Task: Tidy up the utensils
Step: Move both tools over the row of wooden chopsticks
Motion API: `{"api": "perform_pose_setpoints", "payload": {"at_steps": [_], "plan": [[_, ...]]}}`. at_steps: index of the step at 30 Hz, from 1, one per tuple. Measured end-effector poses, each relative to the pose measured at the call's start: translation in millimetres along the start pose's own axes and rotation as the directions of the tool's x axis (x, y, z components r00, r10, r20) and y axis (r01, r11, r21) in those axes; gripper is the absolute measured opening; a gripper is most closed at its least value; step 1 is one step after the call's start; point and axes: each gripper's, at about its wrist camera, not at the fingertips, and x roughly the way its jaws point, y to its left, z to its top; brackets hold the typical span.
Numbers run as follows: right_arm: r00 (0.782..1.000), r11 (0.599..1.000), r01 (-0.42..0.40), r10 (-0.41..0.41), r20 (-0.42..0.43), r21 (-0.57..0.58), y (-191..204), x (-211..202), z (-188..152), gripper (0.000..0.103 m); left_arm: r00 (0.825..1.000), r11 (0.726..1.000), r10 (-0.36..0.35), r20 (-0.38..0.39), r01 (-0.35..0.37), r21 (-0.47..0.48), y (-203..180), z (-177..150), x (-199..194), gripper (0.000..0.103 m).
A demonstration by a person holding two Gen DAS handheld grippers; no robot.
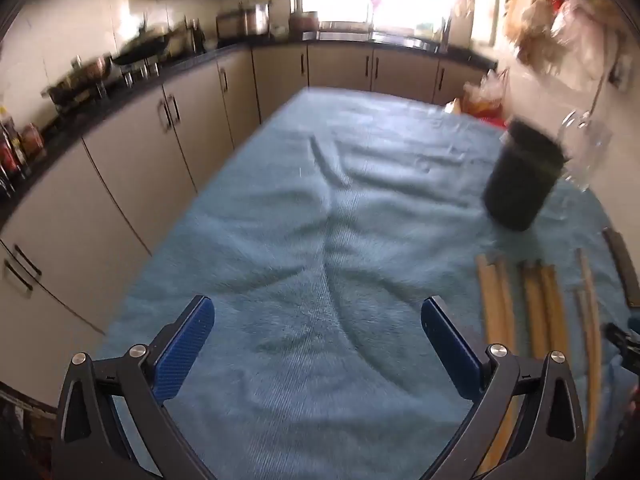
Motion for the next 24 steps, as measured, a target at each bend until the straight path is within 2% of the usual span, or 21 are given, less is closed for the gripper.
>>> {"api": "perform_pose_setpoints", "payload": {"at_steps": [1, 3, 4, 6, 8, 10, 13, 16, 19, 21, 24], "plan": [[1.0, 1.0, 0.009, -0.009, 0.013, -0.004, 0.7, -2.4, -0.6, 0.099, 1.0, 1.0, 0.001, 0.027, -0.001, 0.004, -0.7, 0.8, -13.4, 0.103], [0.998, 0.999, 0.043, -0.042, 0.038, -0.02, 3.1, -8.3, 0.6, 0.086, 0.997, 1.0, 0.004, 0.074, -0.005, 0.008, -1.0, 1.9, -37.3, 0.103], [0.996, 0.997, 0.067, -0.066, 0.06, -0.025, 4.8, -15.3, 0.3, 0.083, 0.996, 1.0, 0.006, 0.095, -0.007, 0.011, -2.0, 2.7, -48.3, 0.103], [0.993, 0.998, 0.059, -0.059, 0.099, -0.003, 4.8, -29.5, 1.3, 0.082, 0.991, 1.0, 0.004, 0.135, -0.007, 0.017, -2.1, 1.1, -68.7, 0.103], [0.983, 0.999, 0.032, -0.039, 0.177, 0.039, 5.5, -58.7, 0.1, 0.082, 0.983, 1.0, 0.009, 0.183, -0.012, 0.017, -1.0, -1.6, -90.3, 0.103], [0.963, 0.998, 0.031, -0.043, 0.265, 0.049, 10.5, -89.2, -3.3, 0.082, 0.971, 0.999, 0.039, 0.236, -0.042, 0.008, 3.4, -4.7, -112.5, 0.103], [0.905, 0.998, 0.032, -0.054, 0.423, 0.059, 24.7, -140.7, -14.7, 0.084, 0.948, 0.996, 0.088, 0.305, -0.09, -0.009, 6.4, -11.0, -140.1, 0.103], [0.895, 0.998, -0.015, -0.017, 0.445, 0.067, 38.0, -162.0, -21.5, 0.086, 0.937, 0.995, 0.1, 0.334, -0.102, -0.01, 3.9, -17.9, -160.7, 0.103], [0.888, 0.996, -0.059, 0.023, 0.459, 0.064, 53.3, -172.8, -33.2, 0.086, 0.944, 0.996, 0.074, 0.32, -0.087, 0.028, -4.9, -24.8, -171.6, 0.103], [0.877, 0.996, -0.064, 0.024, 0.479, 0.067, 59.9, -177.6, -40.0, 0.086, 0.947, 0.993, 0.074, 0.311, -0.1, 0.068, -13.4, -28.4, -171.9, 0.103], [0.861, 0.997, -0.038, -0.004, 0.508, 0.072, 62.3, -183.1, -43.8, 0.086, 0.938, 0.985, 0.087, 0.334, -0.13, 0.109, -24.2, -35.1, -175.5, 0.103]]}}
